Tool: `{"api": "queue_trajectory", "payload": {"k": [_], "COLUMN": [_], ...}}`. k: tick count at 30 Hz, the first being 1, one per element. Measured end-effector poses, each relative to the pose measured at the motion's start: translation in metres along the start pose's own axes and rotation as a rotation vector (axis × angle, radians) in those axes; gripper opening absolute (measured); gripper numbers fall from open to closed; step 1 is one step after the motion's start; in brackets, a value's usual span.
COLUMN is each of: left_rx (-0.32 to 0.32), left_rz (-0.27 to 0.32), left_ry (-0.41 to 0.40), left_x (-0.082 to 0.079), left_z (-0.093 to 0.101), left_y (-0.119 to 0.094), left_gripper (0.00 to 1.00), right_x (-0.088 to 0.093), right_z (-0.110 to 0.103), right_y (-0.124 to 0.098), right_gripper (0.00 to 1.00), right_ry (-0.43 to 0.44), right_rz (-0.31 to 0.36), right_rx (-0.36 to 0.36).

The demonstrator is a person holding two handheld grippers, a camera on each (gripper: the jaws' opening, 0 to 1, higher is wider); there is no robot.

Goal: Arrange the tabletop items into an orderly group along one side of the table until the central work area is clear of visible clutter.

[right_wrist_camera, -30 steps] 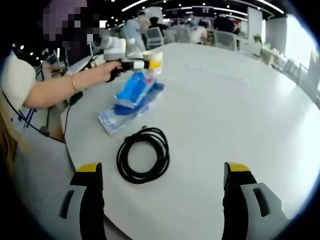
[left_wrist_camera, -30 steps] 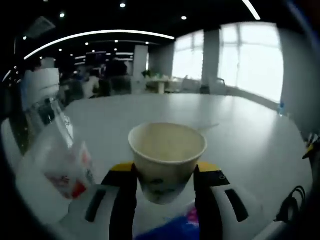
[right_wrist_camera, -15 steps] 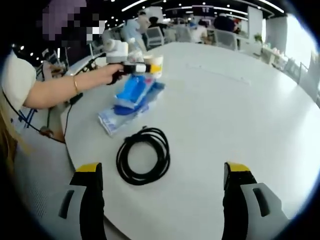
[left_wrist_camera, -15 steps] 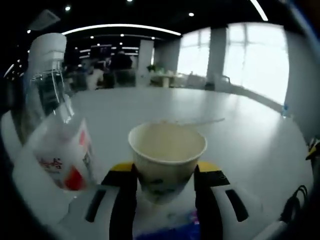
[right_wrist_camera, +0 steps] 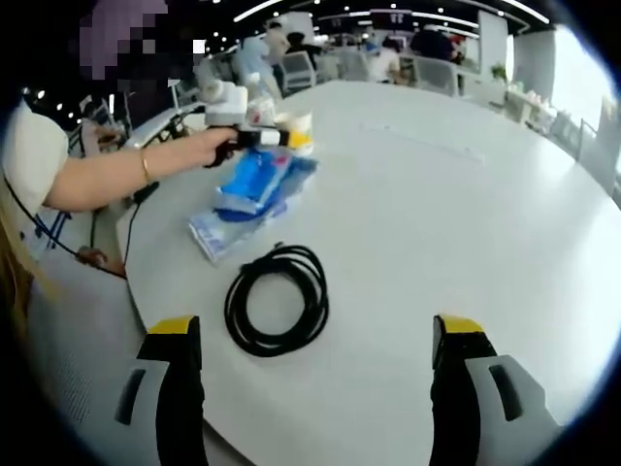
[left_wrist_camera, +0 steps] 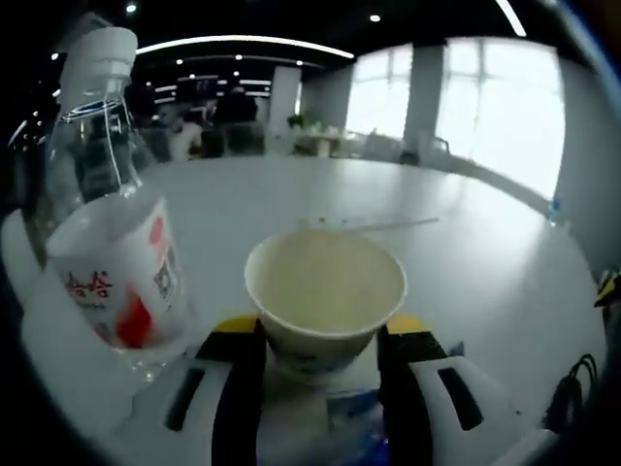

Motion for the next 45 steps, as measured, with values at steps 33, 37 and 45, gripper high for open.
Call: {"api": "queue_trajectory", "payload": {"k": [33, 37, 45], "left_rx": [0.031, 0.035, 0.047], "left_rz": [-0.095, -0.093, -0.039], "left_ry": [0.054, 0.078, 0.064], "left_x": [0.012, 0.013, 0.005], "left_z": [0.019, 0.020, 0.024], "left_y": [-0.040, -0.048, -0.070], "left_gripper": [0.84, 0.87, 0.99], "right_x": [-0.015, -0.021, -0.029], "right_z": [-0.006, -0.008, -0.012], "right_y": [0.000, 0.000, -0.001], "right_gripper": [0.99, 0.99, 0.99], "right_ry": [0.055, 0.048, 0.046], "right_rz": [0.110, 0.130, 0.163], "right_rx": [-0.024, -0.031, -0.044]}}
Point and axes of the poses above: the point that each gripper's makers call its tool centre point, and the gripper's own axes: y roughly forward along the fingers, z roughly to its right, x roughly out of its underside, the point moved 8 cm from there along -y, roughly backward along the fingers, and after that the axes turned 12 degrees about -y, right-handed, at the moved point
